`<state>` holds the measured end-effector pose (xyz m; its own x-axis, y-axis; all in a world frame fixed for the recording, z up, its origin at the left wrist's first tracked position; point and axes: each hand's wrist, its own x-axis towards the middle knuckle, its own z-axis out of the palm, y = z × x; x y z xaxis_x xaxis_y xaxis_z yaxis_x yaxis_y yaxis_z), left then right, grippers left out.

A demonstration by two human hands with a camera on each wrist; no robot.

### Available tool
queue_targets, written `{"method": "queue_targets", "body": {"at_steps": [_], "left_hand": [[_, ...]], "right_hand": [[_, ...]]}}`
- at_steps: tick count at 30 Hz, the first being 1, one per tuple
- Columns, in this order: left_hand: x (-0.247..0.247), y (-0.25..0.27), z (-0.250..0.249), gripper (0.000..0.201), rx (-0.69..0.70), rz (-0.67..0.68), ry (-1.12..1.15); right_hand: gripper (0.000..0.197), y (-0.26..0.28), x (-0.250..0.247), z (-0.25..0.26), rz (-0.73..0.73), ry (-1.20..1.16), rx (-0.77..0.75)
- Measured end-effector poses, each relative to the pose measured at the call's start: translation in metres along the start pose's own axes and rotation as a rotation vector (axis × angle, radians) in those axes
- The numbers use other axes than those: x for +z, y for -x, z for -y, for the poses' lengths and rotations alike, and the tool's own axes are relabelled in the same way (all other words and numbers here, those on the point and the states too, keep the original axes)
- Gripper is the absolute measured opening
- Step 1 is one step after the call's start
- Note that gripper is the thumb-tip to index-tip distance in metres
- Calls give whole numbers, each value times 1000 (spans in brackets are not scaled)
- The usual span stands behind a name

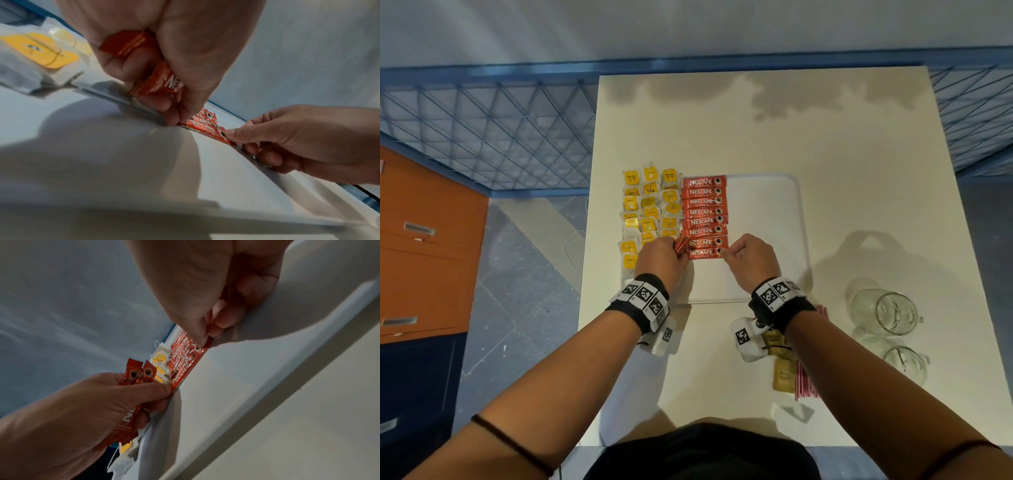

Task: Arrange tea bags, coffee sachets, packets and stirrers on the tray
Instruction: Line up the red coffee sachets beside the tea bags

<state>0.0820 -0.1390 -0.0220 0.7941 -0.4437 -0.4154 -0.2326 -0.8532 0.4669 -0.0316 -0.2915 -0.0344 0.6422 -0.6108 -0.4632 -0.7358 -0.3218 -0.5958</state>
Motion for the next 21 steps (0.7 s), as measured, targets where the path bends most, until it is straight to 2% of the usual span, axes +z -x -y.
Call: {"method": "queue_targets", "body": {"at_steps": [5, 7, 10, 13, 16, 19, 21], "left_hand": [[-4, 4, 3, 30, -5, 44, 103], [-7, 6, 6, 31, 8, 153, 209], [-12, 13, 8, 21, -73, 357, 455], [-17, 25, 10, 18, -99, 449, 576], [-23, 37, 13, 14, -103, 553, 637], [-27, 46, 16, 15, -46, 671, 635], [-29, 50, 17, 12, -24, 695, 626]], "right_hand": [[29, 4, -2, 0, -17, -15, -7], [25, 8, -4, 0, -18, -53, -29], [17, 16, -8, 2, 19, -126, -116], [17, 24, -10, 6, 82, -221, -214], [21, 31, -8, 8, 206, -320, -284], [23, 40, -4, 13, 323, -337, -310], [18, 46, -1, 14, 352, -305, -320]]}}
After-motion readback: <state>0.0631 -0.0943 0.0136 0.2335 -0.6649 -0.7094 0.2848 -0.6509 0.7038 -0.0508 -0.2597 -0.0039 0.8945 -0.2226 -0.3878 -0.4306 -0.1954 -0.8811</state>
